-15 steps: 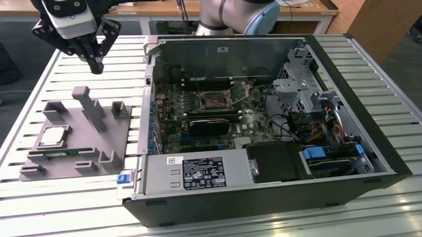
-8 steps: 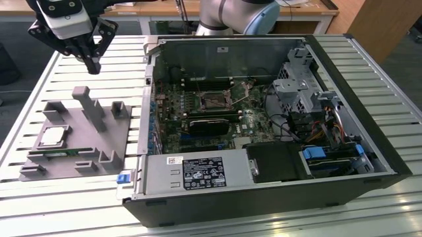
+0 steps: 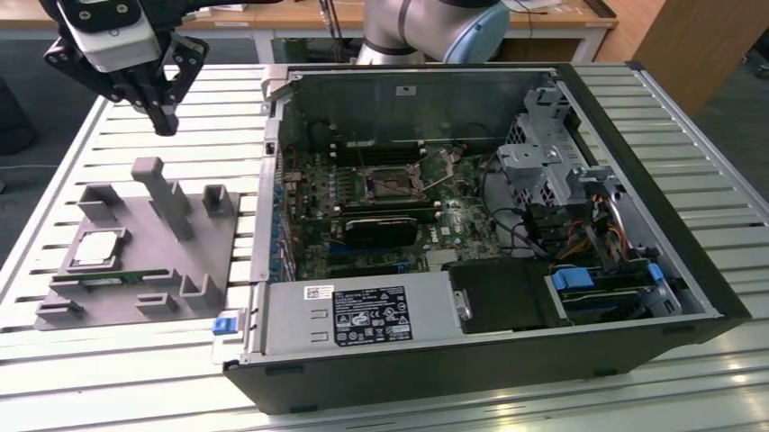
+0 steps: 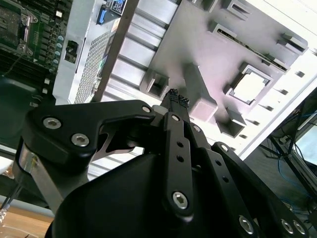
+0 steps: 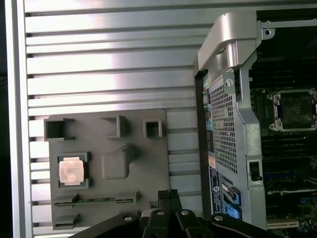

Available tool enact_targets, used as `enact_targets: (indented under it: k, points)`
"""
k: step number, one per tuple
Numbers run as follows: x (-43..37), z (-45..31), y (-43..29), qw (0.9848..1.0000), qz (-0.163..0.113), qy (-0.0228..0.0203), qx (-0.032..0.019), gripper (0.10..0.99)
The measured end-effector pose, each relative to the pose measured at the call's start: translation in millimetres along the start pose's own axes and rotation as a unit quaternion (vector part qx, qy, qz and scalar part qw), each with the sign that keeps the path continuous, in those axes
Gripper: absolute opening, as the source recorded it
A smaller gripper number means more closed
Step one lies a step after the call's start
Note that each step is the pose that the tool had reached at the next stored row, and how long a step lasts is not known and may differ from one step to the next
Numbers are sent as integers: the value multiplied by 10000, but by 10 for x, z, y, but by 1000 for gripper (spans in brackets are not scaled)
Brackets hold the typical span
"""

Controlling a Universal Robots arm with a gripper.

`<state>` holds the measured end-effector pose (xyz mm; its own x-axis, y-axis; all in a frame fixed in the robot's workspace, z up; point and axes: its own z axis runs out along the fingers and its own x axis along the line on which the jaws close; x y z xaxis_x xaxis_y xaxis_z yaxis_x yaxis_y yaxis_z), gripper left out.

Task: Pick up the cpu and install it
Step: 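Reach for the cpu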

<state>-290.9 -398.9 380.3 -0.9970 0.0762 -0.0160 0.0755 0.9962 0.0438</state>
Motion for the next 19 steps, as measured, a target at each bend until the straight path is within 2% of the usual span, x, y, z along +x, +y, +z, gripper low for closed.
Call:
enact_targets:
  k: [19]
  points:
    - [137, 6, -11, 10000, 0, 0, 0, 106]
